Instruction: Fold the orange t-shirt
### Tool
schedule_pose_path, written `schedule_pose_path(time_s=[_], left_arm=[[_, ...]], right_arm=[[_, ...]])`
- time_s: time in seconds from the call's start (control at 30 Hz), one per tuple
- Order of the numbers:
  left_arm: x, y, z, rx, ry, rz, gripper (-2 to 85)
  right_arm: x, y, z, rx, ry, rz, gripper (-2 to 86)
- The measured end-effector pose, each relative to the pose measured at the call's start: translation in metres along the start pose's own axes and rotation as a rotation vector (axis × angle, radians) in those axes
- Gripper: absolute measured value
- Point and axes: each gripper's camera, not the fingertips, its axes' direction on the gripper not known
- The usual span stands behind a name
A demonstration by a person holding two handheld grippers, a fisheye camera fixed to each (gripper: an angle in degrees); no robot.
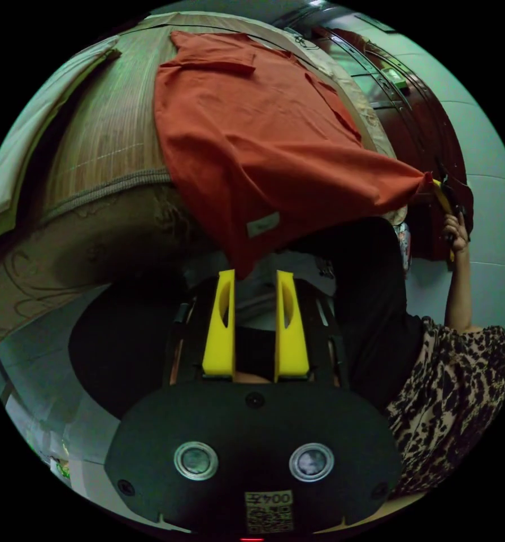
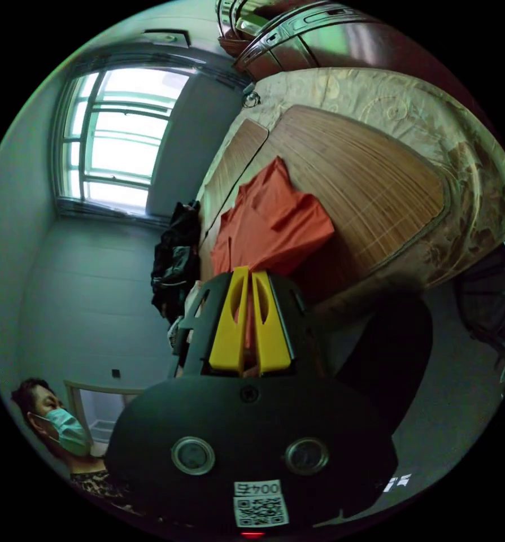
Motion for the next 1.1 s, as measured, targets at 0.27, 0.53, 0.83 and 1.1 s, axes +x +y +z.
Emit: schedule_pose_path(time_s=[0.27, 0.53, 0.83, 1.1], left_arm=[[-0.024, -0.019, 0.057, -0.077, -0.032, -0.134, 12.8], [-0.034, -0.019, 0.081, 0.034, -0.068, -0.165, 12.3], [-0.065, -0.013, 0.09, 0.112, -0.042, -0.199, 7.4], [-0.118, 0.009, 0.08, 0.129, 0.163, -0.315, 4.0]], right_arm=[[0.004, -0.023, 0.004, -0.001, -0.061, 0.015, -0.6], [0.024, -0.04, 0.016, -0.011, -0.015, 0.067, -0.5], [0.024, -0.035, 0.02, -0.019, 0.007, 0.054, -0.6], [0.012, -0.017, 0.02, -0.022, -0.02, 0.024, -0.6]])
